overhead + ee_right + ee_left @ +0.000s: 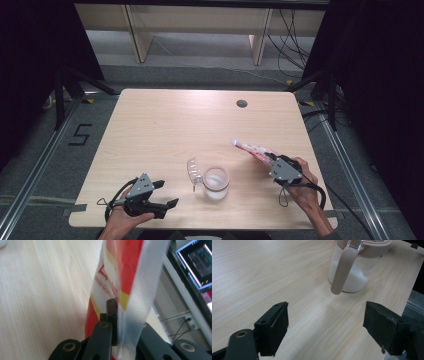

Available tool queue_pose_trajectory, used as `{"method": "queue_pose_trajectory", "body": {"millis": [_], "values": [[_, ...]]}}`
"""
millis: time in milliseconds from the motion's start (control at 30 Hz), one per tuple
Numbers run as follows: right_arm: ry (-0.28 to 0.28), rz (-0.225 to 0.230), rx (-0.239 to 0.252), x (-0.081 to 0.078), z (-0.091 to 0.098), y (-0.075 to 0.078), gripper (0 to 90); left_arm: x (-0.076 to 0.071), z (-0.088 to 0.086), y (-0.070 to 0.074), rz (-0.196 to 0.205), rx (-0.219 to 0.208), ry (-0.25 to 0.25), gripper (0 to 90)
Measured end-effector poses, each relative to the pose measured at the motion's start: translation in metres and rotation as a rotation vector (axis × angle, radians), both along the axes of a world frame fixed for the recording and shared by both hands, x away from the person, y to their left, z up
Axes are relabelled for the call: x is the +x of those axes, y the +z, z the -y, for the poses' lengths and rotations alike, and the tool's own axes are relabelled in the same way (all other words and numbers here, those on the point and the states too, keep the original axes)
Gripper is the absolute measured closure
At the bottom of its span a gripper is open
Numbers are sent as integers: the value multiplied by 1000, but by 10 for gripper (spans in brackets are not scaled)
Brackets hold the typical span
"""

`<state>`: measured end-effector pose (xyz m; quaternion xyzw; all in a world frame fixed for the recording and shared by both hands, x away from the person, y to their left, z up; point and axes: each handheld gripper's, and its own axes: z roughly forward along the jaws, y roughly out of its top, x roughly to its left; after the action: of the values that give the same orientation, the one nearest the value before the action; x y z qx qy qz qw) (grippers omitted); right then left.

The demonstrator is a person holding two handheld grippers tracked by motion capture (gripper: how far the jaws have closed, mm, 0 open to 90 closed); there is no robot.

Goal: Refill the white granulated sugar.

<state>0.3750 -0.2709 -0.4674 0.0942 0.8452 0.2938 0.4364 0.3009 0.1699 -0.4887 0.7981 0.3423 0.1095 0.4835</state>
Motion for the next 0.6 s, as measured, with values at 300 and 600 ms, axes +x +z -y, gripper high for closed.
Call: {"method": "queue_pose_trajectory", "body": {"millis": [300, 600], "values": [[-78, -87, 227, 9, 27, -4, 891, 0, 0, 1, 2, 8, 3, 197], [-131, -152, 380, 13, 42, -8, 889, 0, 0, 0, 4, -8, 5, 194]]}}
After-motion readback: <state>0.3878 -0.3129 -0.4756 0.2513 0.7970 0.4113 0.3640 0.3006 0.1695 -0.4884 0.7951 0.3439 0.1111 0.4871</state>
